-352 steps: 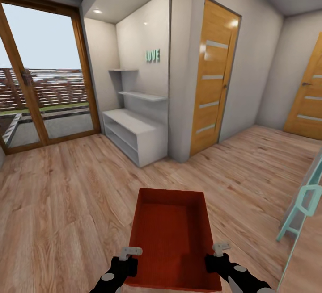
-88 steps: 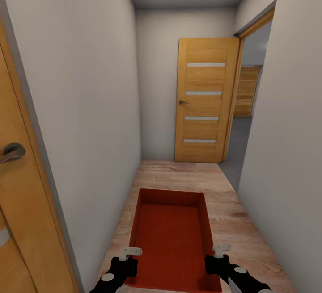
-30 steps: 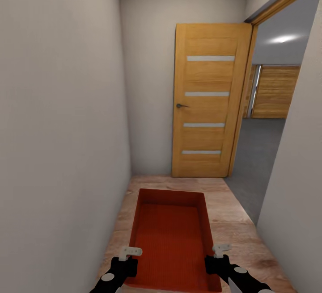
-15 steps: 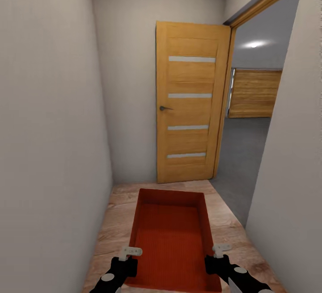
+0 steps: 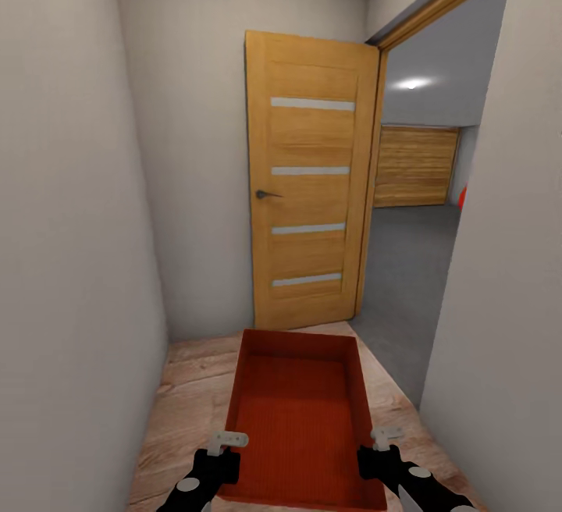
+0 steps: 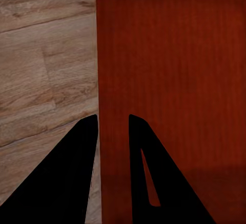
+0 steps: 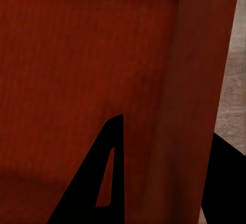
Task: Move the two storage containers from the living room to the garage. In the garage, place one container on the floor and stack the other container on top of it (either order is fine).
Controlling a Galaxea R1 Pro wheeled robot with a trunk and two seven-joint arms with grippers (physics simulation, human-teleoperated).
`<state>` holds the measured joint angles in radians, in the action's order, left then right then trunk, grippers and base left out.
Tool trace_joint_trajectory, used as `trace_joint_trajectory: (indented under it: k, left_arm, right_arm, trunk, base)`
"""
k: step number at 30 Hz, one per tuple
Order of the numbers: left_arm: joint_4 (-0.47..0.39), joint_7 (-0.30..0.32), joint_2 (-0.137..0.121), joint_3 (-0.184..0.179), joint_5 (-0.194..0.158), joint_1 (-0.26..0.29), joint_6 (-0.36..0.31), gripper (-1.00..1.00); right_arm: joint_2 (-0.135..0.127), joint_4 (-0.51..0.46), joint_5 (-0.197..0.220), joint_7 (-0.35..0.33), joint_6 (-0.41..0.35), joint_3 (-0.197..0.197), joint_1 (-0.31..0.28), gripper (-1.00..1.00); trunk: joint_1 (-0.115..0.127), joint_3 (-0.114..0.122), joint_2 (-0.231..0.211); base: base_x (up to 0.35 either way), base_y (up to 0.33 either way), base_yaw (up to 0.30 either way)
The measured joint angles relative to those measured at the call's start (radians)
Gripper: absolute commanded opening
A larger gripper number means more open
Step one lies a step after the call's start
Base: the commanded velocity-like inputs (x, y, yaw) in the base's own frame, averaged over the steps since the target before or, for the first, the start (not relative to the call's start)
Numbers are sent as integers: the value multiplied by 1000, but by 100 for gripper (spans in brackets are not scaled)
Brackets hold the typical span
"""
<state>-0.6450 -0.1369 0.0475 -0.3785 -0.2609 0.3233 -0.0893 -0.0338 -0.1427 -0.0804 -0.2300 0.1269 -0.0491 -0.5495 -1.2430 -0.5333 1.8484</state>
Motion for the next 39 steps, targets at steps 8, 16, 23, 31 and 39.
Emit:
trace_joint_trajectory:
  k: [8,16,23,31,39]
  left_arm:
    - [0,-1,0,-1,0,0,0,-100]
    - [-5,-2,0,-1,3,0,1,-100]
    - [-6,-2,0,-1,2,0,2,-100]
    - [0,-2,0,-2,-4,0,0,-100]
    - [1,-1,0,-2,-5,0,0,-100]
  right_arm:
    - [0,0,-2,0,0,-2,0,-100]
    - [0,0,-2,-1,6,-4,0,-100]
    - [-1,0,-1,-2,8,-4,0,-100]
    - [0,0,-1,0,0,0,0,-100]
    - [-1,0,0,-1,-1,1,0,-100]
  trunk:
    - [0,0,0]
    - [-1,0,0]
    - [-1,0,0]
    - [0,0,0]
    - [0,5,0]
  base:
    - [341,13,-2]
    - [136,0,0]
    - [4,0,0]
    - [200,0,-27]
    - [336,0,-214]
